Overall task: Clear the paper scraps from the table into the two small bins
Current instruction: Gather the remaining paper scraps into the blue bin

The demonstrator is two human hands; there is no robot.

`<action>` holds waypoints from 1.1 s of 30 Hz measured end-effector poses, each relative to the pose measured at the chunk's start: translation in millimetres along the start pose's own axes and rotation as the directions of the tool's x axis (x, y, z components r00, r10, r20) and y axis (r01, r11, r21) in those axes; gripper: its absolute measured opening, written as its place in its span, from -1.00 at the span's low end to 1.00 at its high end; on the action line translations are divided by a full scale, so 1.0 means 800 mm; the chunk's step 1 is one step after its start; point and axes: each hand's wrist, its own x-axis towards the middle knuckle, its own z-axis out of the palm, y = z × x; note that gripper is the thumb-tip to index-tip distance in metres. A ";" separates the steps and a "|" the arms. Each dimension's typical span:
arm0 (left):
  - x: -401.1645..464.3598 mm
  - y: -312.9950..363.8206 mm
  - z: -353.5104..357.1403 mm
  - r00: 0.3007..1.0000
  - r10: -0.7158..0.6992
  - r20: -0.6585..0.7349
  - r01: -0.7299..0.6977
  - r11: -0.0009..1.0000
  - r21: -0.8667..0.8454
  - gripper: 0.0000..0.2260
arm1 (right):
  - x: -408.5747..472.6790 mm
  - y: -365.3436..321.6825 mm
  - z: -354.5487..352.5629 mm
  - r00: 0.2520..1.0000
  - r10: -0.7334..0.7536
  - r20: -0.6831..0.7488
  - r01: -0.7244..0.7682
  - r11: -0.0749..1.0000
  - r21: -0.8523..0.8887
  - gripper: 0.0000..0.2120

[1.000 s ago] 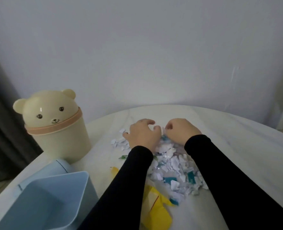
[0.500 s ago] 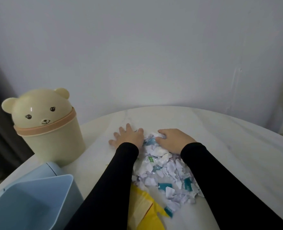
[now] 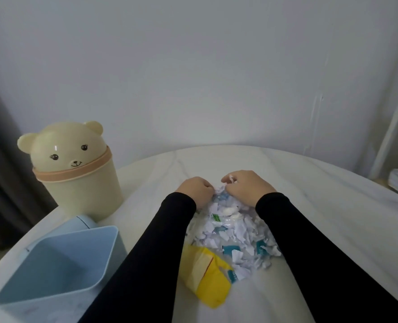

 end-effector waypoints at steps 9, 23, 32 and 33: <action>-0.098 -0.004 0.008 0.992 0.086 -0.091 -0.091 0.995 -0.052 -0.60 | -0.071 0.012 -0.001 0.997 -0.014 -0.074 0.012 1.000 -0.025 -0.62; -0.193 -0.020 0.048 0.976 0.101 -0.193 -0.041 0.955 0.295 -0.24 | -0.140 0.005 0.033 0.944 -0.132 -0.302 0.018 0.935 -0.353 -0.56; -0.176 -0.031 0.058 0.952 0.220 -0.211 -0.215 0.976 0.044 -0.40 | -0.146 0.001 0.039 0.983 -0.058 -0.174 0.002 0.952 -0.305 -0.61; -0.175 -0.031 0.056 0.938 0.253 -0.239 -0.253 0.967 0.028 -0.42 | -0.147 0.001 0.037 0.969 -0.080 -0.232 0.005 0.952 -0.306 -0.61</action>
